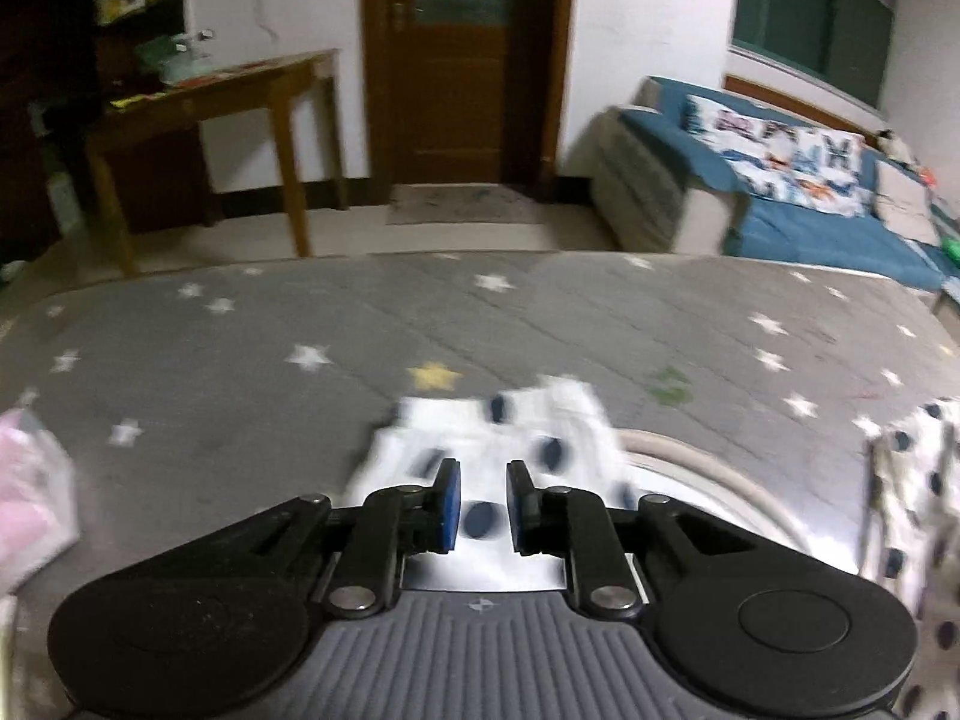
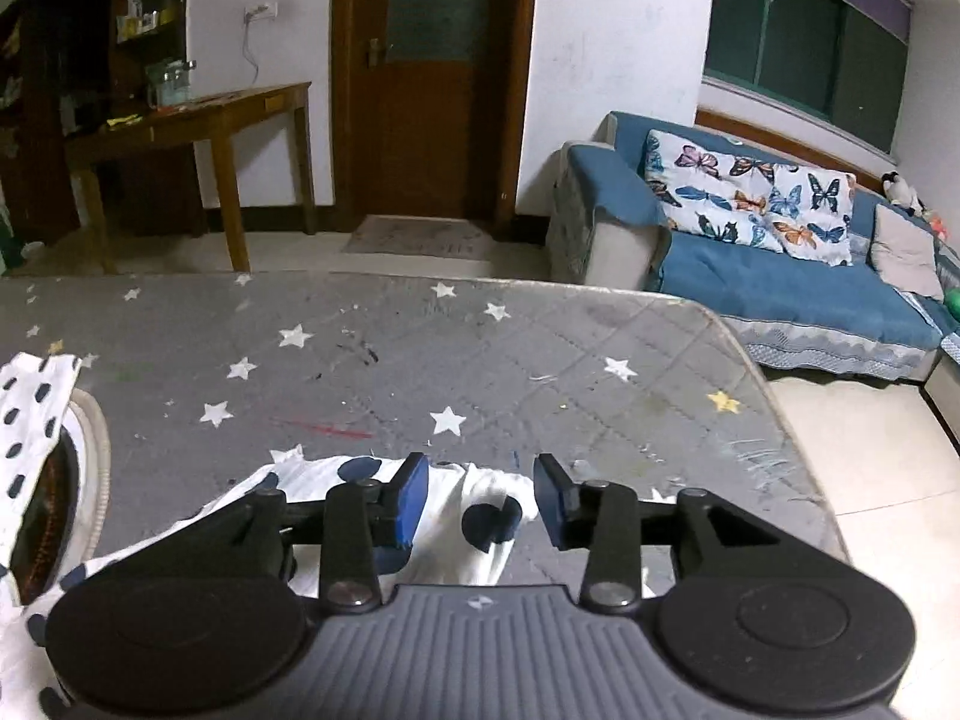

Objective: Fold clothes

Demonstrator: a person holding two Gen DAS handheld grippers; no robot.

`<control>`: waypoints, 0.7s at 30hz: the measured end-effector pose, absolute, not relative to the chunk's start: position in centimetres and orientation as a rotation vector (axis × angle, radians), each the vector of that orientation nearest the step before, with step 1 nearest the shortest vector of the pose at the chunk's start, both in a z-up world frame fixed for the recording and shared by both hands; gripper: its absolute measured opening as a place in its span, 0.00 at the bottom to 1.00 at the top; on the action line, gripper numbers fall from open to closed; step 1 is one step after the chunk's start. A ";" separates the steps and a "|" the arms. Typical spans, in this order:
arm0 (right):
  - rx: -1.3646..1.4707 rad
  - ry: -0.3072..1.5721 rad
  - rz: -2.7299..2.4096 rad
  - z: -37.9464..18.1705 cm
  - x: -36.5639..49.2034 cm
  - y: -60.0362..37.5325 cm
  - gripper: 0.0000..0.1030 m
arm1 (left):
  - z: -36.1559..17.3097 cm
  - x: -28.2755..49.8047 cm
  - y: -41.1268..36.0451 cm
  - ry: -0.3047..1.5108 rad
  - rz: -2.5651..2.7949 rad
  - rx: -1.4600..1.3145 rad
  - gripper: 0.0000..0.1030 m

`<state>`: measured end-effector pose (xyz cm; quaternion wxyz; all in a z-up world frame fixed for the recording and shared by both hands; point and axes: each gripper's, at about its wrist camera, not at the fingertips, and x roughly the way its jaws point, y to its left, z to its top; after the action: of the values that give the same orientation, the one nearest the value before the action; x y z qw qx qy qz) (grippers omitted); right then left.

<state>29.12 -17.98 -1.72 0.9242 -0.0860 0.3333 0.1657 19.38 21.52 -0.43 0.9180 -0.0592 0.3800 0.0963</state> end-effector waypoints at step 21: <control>0.191 0.834 0.386 -3.7 33.1 -21.5 0.15 | -2.6 19.9 10.9 0.839 -0.052 -0.086 0.62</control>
<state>33.06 -21.51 -3.67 0.8918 0.0919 0.4019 0.1861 19.90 10.89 -2.62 0.9120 -0.0416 0.4073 -0.0253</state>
